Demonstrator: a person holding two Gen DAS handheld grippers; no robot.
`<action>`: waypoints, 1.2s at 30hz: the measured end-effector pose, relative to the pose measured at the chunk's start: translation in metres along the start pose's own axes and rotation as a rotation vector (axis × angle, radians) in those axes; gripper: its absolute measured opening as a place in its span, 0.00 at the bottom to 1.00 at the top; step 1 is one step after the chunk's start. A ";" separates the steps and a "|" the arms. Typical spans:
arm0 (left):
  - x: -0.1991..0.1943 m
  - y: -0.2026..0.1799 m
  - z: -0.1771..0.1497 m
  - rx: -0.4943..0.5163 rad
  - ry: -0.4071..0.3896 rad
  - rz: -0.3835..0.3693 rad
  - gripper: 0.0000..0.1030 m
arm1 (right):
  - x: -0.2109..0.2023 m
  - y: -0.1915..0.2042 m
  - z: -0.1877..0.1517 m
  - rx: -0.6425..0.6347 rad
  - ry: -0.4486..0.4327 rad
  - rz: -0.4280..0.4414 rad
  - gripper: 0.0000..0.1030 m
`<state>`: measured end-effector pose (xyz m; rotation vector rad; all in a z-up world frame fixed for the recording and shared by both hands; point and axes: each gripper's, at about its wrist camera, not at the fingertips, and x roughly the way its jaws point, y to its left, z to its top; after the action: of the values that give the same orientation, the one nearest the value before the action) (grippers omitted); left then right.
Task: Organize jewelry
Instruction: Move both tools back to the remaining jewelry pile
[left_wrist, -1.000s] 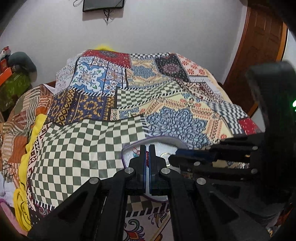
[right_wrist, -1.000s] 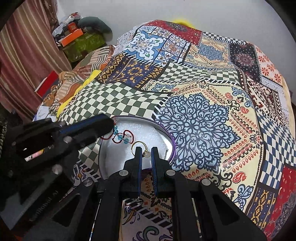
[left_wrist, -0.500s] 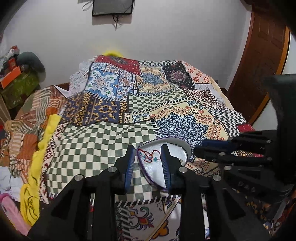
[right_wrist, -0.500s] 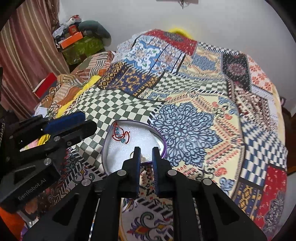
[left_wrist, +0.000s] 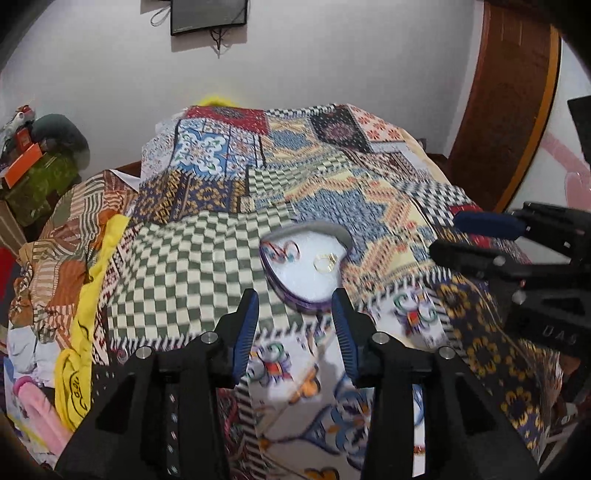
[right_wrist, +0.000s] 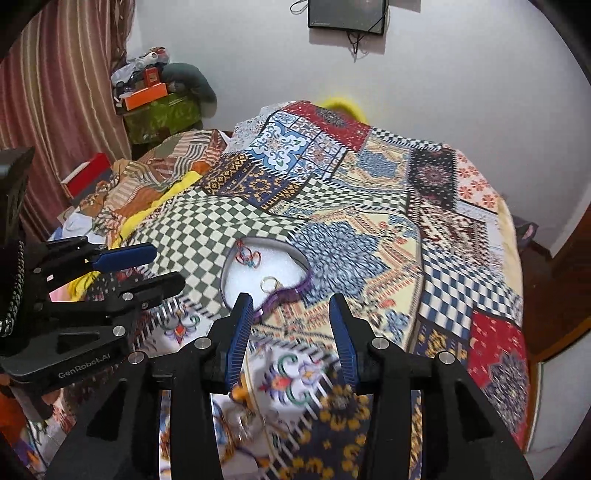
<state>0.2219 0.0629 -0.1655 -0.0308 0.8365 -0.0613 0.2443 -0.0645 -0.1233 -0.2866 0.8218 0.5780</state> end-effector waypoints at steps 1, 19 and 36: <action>0.000 -0.002 -0.003 0.002 0.007 -0.003 0.39 | -0.002 -0.002 -0.003 0.001 0.000 -0.006 0.38; 0.004 -0.020 -0.051 0.010 0.110 -0.056 0.39 | 0.005 -0.028 -0.069 0.024 0.132 -0.053 0.38; 0.012 -0.028 -0.068 0.010 0.139 -0.095 0.39 | 0.034 -0.042 -0.066 0.087 0.168 -0.016 0.19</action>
<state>0.1786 0.0344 -0.2181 -0.0578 0.9731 -0.1584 0.2470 -0.1155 -0.1913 -0.2635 1.0033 0.5066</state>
